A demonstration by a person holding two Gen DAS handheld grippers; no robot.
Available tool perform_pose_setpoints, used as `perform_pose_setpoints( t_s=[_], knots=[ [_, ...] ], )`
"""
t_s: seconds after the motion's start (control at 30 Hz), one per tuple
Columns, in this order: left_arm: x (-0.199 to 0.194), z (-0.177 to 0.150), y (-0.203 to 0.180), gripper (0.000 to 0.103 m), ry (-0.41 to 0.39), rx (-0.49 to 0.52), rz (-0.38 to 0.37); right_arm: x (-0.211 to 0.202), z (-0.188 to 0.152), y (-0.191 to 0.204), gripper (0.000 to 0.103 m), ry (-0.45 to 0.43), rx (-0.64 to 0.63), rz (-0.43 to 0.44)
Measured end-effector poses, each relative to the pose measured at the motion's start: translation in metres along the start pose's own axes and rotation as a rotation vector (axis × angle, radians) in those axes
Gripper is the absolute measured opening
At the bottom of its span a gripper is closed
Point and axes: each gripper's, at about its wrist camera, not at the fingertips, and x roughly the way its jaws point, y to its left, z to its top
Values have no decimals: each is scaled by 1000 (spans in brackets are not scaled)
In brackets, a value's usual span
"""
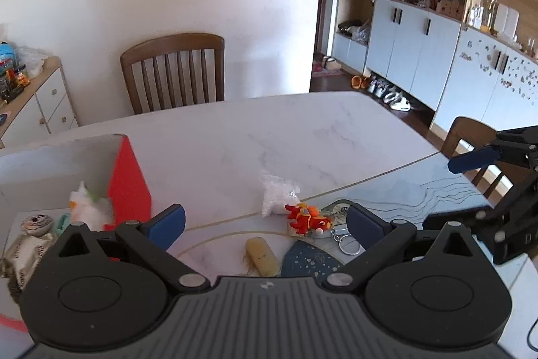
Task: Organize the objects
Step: 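Move the left tool to the red fish plush while the right tool approaches the light blue oval case, then grasp the red fish plush with the left tool while the right tool grasps the light blue oval case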
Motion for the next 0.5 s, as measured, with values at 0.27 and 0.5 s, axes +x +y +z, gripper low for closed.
perform_pose_setpoints(
  t_s=[0.27,0.5],
  knots=[
    [40,-8,-11,103,58,-4,-23,36,-13,-15,89,30,-73,42],
    [69,-9,-22,103,98,-26,-30,71,-17,-29,87,56,-108,95]
  ],
)
